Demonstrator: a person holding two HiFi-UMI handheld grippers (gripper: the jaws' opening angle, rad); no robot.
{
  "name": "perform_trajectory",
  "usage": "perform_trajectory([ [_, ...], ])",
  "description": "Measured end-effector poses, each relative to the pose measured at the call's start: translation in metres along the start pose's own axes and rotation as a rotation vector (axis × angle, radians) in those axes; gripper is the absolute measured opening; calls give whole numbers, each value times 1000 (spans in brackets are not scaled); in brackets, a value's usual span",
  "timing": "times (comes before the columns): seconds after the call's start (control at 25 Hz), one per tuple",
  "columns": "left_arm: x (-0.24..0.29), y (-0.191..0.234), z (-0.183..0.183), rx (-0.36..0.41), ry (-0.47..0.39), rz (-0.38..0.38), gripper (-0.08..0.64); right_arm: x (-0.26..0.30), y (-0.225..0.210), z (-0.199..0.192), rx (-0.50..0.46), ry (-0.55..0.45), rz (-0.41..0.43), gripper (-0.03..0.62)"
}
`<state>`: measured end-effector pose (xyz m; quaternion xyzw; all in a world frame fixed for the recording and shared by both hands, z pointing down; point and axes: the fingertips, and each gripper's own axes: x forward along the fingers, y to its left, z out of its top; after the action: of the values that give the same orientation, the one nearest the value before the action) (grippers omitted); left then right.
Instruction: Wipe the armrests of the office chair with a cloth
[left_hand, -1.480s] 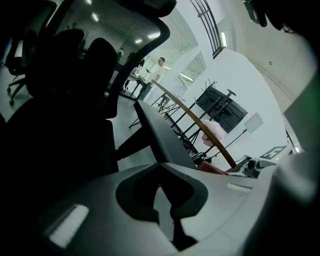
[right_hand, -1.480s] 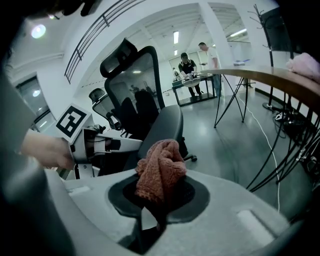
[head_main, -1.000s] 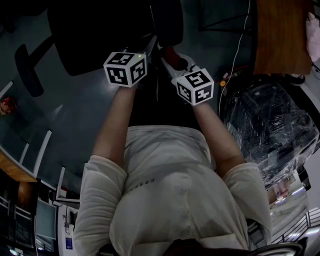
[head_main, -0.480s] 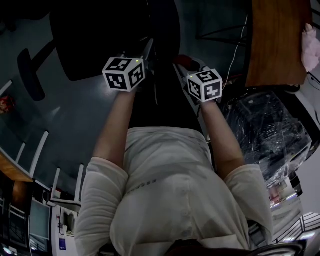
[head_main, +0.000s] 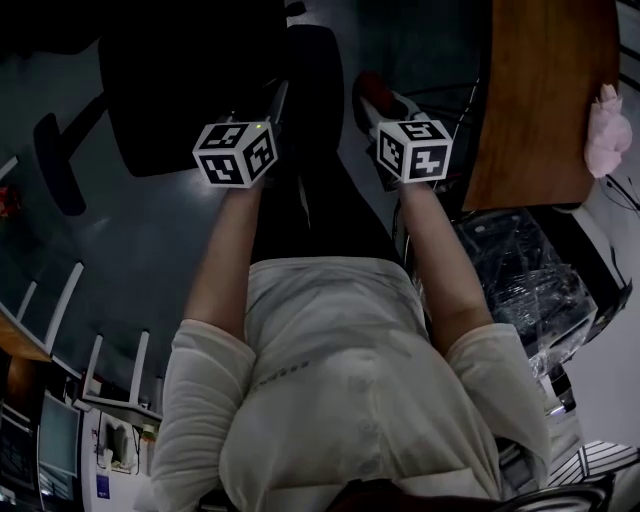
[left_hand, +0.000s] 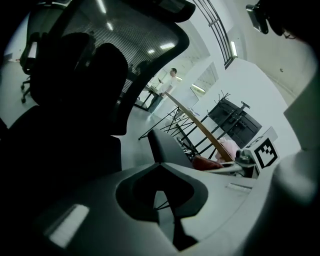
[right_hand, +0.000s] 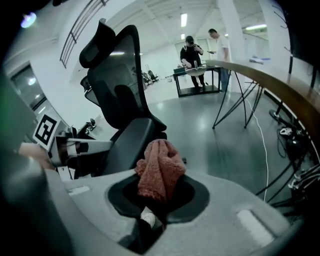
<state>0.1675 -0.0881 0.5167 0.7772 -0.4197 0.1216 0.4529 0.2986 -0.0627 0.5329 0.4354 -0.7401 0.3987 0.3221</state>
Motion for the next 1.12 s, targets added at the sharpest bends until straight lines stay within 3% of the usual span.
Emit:
perform_trajectory([
  [0.24, 11, 9, 11, -24, -22, 37, 15, 36, 2, 93, -140, -74, 52, 54],
  [0.4, 12, 12, 11, -54, -31, 50, 15, 54, 14, 127, -183, -90, 99, 54],
  [0.56, 15, 12, 11, -79, -55, 48, 14, 65, 34, 138, -228, -77, 181, 54],
  [0.76, 15, 15, 17, -88, -72, 27, 13, 77, 65, 151, -398, -50, 218, 54],
  [1.0, 9, 17, 9, -90, -57, 18, 15, 89, 99, 150, -536, -3, 194, 54],
  [1.12, 3, 16, 2, -89, -48, 13, 15, 89, 110, 149, -553, -9, 190, 54],
])
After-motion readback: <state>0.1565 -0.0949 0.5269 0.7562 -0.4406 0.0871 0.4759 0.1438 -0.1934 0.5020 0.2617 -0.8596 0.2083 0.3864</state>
